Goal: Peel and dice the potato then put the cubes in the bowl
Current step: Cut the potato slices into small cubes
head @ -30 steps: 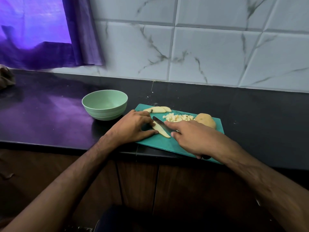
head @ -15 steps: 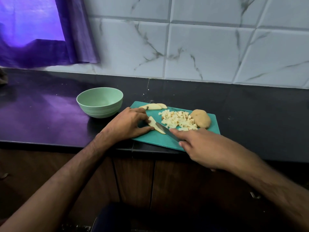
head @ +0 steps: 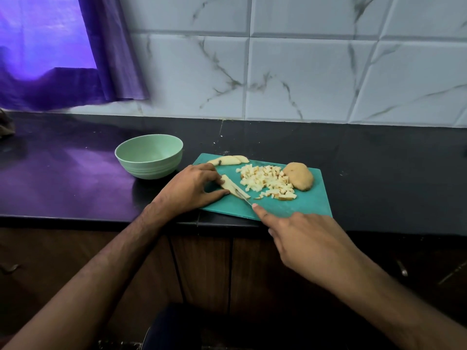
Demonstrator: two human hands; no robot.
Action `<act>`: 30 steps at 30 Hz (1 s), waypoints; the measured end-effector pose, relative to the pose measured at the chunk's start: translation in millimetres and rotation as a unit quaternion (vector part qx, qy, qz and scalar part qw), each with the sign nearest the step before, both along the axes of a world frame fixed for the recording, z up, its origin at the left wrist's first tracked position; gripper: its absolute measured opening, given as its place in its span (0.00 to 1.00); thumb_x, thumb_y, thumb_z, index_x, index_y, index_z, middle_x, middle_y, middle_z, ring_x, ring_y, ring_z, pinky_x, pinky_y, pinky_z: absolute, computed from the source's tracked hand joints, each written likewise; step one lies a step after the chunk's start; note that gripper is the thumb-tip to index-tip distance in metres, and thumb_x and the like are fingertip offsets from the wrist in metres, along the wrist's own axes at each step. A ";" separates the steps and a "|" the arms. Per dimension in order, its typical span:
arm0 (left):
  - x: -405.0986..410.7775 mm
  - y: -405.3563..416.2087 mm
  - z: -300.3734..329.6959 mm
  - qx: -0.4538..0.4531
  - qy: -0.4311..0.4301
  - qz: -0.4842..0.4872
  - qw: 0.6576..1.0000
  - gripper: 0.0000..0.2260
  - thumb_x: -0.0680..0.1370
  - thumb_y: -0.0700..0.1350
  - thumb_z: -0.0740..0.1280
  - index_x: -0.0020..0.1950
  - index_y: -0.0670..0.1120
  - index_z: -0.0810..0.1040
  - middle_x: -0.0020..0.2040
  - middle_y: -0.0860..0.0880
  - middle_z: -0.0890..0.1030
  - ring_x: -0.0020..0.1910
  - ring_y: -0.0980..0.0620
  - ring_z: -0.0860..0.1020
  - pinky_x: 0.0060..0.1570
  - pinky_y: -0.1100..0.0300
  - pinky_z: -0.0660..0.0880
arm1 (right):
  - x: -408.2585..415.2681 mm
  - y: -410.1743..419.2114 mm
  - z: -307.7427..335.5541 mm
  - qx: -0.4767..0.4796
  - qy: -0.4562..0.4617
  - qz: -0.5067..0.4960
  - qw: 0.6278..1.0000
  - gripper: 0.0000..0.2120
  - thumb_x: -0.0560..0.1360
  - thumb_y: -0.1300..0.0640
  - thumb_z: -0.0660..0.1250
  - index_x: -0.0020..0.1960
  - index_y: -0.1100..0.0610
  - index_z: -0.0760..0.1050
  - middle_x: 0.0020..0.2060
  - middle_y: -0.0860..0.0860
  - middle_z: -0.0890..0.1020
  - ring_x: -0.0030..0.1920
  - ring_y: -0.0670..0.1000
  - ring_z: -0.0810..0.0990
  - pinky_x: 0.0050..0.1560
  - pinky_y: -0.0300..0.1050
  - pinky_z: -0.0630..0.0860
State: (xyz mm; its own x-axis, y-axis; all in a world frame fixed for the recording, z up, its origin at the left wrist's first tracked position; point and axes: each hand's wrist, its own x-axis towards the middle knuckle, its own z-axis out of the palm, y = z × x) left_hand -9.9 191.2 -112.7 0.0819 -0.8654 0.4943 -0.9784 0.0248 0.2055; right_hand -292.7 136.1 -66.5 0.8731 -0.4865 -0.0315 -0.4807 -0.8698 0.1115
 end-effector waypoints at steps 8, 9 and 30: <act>-2.1 4.0 -1.1 -0.023 0.017 -0.008 1.000 0.13 0.76 0.56 0.73 0.52 0.48 0.85 0.49 0.54 0.82 0.48 0.57 0.80 0.50 0.55 0.79 | 51.6 -39.5 12.7 0.100 -0.044 -0.003 0.994 0.23 0.87 0.48 0.51 0.80 0.35 0.53 0.40 0.44 0.76 0.32 0.42 0.74 0.41 0.47 0.78; -2.3 4.2 -1.1 -0.027 0.016 -0.009 0.999 0.12 0.76 0.55 0.74 0.52 0.48 0.85 0.48 0.54 0.82 0.47 0.57 0.80 0.50 0.55 0.79 | 57.7 -42.8 13.9 0.107 -0.051 -0.005 0.993 0.23 0.87 0.48 0.51 0.80 0.35 0.55 0.44 0.45 0.79 0.32 0.43 0.75 0.43 0.47 0.80; 0.6 3.2 -1.6 -0.023 0.020 -0.009 0.999 0.13 0.77 0.57 0.70 0.52 0.49 0.86 0.47 0.55 0.81 0.45 0.56 0.80 0.46 0.50 0.80 | 72.2 -33.5 29.1 0.163 -0.043 0.003 0.986 0.23 0.86 0.52 0.53 0.80 0.41 0.59 0.55 0.53 0.77 0.21 0.44 0.76 0.25 0.39 0.76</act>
State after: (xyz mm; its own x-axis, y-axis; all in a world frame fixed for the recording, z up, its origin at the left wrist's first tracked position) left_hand -9.3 194.4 -114.3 0.0868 -0.8433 0.5303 -0.9686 0.0531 0.2429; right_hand -220.5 102.6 -37.4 0.8824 -0.4570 -0.1122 -0.4706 -0.8556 -0.2156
